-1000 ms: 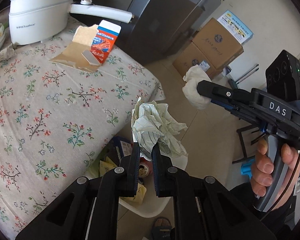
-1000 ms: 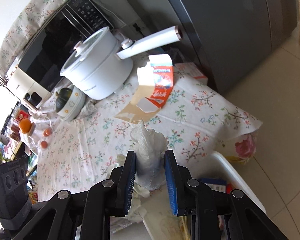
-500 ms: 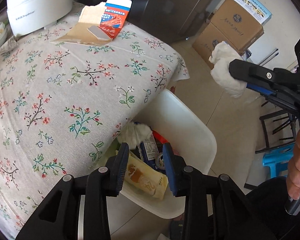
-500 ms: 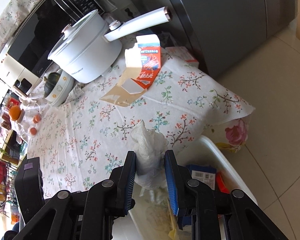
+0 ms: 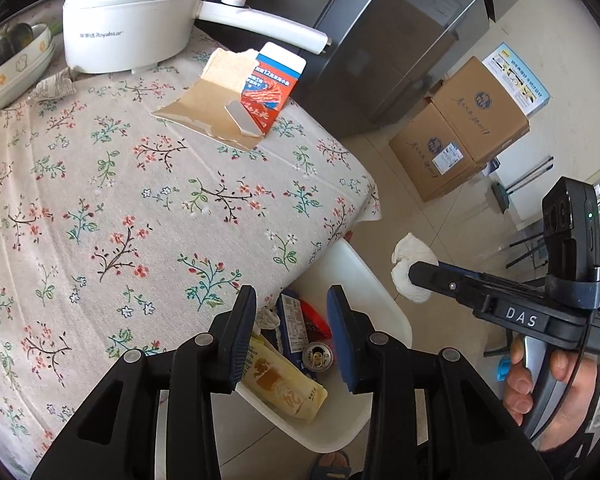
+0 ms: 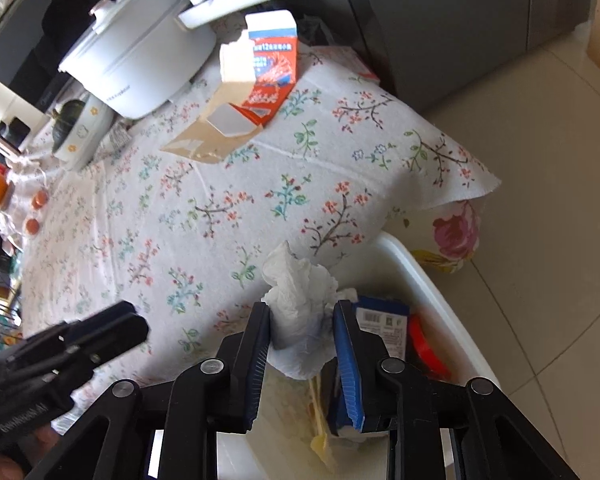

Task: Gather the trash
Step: 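Carry both tissues over the bin and open both tools to drop them, then grasp the paper receipt with the left tool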

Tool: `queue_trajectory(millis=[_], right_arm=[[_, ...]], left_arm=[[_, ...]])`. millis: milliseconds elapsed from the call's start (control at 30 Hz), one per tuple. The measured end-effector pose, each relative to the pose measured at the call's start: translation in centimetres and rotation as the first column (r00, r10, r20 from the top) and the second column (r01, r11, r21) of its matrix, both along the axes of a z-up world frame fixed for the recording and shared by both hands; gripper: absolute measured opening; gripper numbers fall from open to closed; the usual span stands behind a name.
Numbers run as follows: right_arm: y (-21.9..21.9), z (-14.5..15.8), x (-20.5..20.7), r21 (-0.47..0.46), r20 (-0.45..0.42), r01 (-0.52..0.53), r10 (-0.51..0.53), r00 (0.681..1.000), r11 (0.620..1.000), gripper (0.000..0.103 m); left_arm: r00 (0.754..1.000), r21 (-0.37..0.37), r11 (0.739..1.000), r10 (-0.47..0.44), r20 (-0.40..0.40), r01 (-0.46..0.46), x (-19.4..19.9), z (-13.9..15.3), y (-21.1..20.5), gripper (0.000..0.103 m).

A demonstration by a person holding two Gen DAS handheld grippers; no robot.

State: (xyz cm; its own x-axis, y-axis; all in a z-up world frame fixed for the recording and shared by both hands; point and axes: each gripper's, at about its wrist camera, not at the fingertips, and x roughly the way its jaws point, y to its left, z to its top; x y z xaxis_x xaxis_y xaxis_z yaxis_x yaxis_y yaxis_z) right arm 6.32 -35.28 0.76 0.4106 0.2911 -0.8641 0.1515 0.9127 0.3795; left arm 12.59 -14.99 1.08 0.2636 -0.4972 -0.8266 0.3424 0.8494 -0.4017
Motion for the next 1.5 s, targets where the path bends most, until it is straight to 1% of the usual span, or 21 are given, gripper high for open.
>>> queue_trajectory(millis=[67,167,333,433,500,633,733,833,900,1000,1100,1200,1267,1333,1367,1433,1467,1500], right_arm=[[0.1,-0.4,0.0,-0.048,-0.019,0.009,-0.01,1.0,0.999,0.045],[-0.6,-0.4,0.0,-0.022,-0.013,0.032,-0.032,0.999,0.999,0.053],[-0.8,0.0,0.2,-0.017,0.004,0.05,-0.049,0.999,0.999,0.055],[-0.7,0.0,0.5,-0.016,0.008,0.055,-0.055,0.998,0.998,0.055],[-0.7,0.0,0.6,-0.013,0.014,0.061,-0.061,0.998,0.998,0.055],[-0.7,0.1,0.9,-0.003,0.023,0.077,-0.077,0.997,0.997,0.055],[-0.7,0.1,1.3,0.012,0.031,0.088,-0.088,0.996,0.996,0.055],[-0.6,0.1,1.7,0.045,0.04,0.094,-0.096,0.995,0.995,0.055],[-0.5,-0.1,2.0,0.074,0.042,0.099,-0.102,0.994,0.992,0.055],[-0.3,-0.6,2.5,0.115,0.04,0.106,-0.111,0.993,0.988,0.055],[-0.1,-1.1,3.2,0.145,0.028,0.114,-0.12,0.992,0.983,0.055],[0.2,-1.6,3.7,0.164,0.022,0.122,-0.127,0.992,0.979,0.055],[0.5,-1.8,4.1,0.166,0.025,0.123,-0.129,0.991,0.978,0.055],[0.9,-2.0,4.5,0.167,0.029,0.124,-0.13,0.991,0.978,0.055],[1.0,-2.0,4.7,0.172,0.031,0.124,-0.131,0.991,0.977,0.055],[1.4,-2.2,5.1,0.187,0.037,0.122,-0.131,0.991,0.975,0.055],[1.5,-2.2,5.3,0.194,0.04,0.123,-0.133,0.99,0.973,0.055],[1.7,-2.3,5.5,0.203,0.044,0.121,-0.132,0.99,0.972,0.055]], left_arm=[[1.0,-0.002,1.0,0.004,0.003,-0.004,0.1,0.1,0.1,0.039],[1.0,0.003,1.0,0.006,0.019,-0.006,0.1,0.3,0.3,0.039],[0.998,0.021,1.0,0.014,0.062,-0.016,0.3,0.7,0.8,0.039],[0.998,0.01,0.999,0.032,0.059,-0.032,0.7,0.7,1.4,0.039],[0.997,0.007,0.999,0.048,0.054,-0.049,1.0,0.7,2.0,0.042],[0.994,-0.015,0.995,0.101,0.044,-0.1,2.1,0.9,3.8,0.044],[0.984,-0.025,0.985,0.174,0.041,-0.173,3.4,1.2,6.0,0.045],[0.959,-0.054,0.958,0.283,0.017,-0.281,5.1,1.3,9.3,0.045],[0.933,-0.095,0.928,0.36,-0.022,-0.36,6.3,1.3,12.0,0.045],[0.885,-0.166,0.869,0.458,-0.087,-0.466,8.0,1.1,16.0,0.046],[0.833,-0.215,0.805,0.539,-0.128,-0.554,9.3,0.9,19.6,0.047],[0.787,-0.271,0.74,0.597,-0.159,-0.616,10.4,0.6,22.2,0.048],[0.763,-0.288,0.708,0.624,-0.172,-0.644,11.2,0.3,23.3,0.051],[0.754,-0.303,0.694,0.631,-0.18,-0.653,12.1,-0.1,23.7,0.052],[0.756,-0.305,0.695,0.63,-0.18,-0.651,12.6,-0.3,23.6,0.052],[0.758,-0.296,0.702,0.631,-0.162,-0.648,13.8,-0.5,23.3,0.052],[0.763,-0.284,0.713,0.63,-0.145,-0.642,14.6,-0.5,23.0,0.052],[0.772,-0.267,0.728,0.623,-0.124,-0.631,15.4,-0.6,22.6,0.052]])
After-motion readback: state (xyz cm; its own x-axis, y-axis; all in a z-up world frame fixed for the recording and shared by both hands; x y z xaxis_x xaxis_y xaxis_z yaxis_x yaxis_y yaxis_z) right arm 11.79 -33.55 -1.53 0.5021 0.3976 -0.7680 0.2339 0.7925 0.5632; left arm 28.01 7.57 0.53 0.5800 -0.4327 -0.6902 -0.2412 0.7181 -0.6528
